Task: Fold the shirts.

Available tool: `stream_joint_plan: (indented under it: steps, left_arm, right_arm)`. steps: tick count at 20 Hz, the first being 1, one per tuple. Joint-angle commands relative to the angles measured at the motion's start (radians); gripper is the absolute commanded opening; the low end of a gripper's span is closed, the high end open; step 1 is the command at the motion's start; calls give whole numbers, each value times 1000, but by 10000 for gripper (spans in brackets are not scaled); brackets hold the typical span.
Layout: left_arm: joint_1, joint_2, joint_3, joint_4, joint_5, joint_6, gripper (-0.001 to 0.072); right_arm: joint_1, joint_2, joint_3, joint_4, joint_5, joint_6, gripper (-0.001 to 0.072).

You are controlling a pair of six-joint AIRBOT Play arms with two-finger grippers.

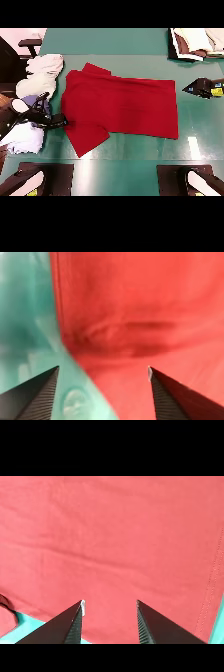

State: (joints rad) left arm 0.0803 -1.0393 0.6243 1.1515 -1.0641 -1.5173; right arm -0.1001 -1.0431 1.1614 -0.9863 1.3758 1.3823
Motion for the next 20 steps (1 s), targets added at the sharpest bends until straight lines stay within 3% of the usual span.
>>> stream_joint_plan:
  steps: [1,4,5,6,7,9,12,13,15,17,18,20]
  left_arm:
    - [1,-5,-45,-66,100,6,641]
    - [1,-16,-44,-102,130,7,639]
    - [1,-16,-39,-102,142,6,491]
    - [1,-15,-32,-105,147,6,229]
    - [1,-15,-20,-107,140,7,24]
    - [1,-11,21,-95,100,8,25]
    - [1,25,77,-80,49,59,25]
    - [1,37,84,-81,41,64,25]
    - [1,45,88,-82,37,84,25]
    - [1,44,89,-83,33,85,25]
    - [1,44,89,-82,35,86,25]
    - [1,44,89,-82,38,85,26]
  right_arm:
    - [1,7,-6,0,-3,0,378]
    - [1,7,-6,1,-2,0,378]
    - [1,7,-6,0,7,0,378]
    - [-2,7,-6,-6,18,0,378]
    - [-13,7,-6,-13,38,0,377]
    - [-69,8,-26,-27,107,-5,378]
    - [-185,40,-189,-170,172,2,378]
    - [-224,55,-266,-206,168,5,394]
    - [-314,75,-430,-212,144,5,506]
    - [-362,75,-564,-209,96,5,490]
    - [-365,74,-616,-195,65,4,414]
    - [-351,74,-681,-106,0,-14,381]
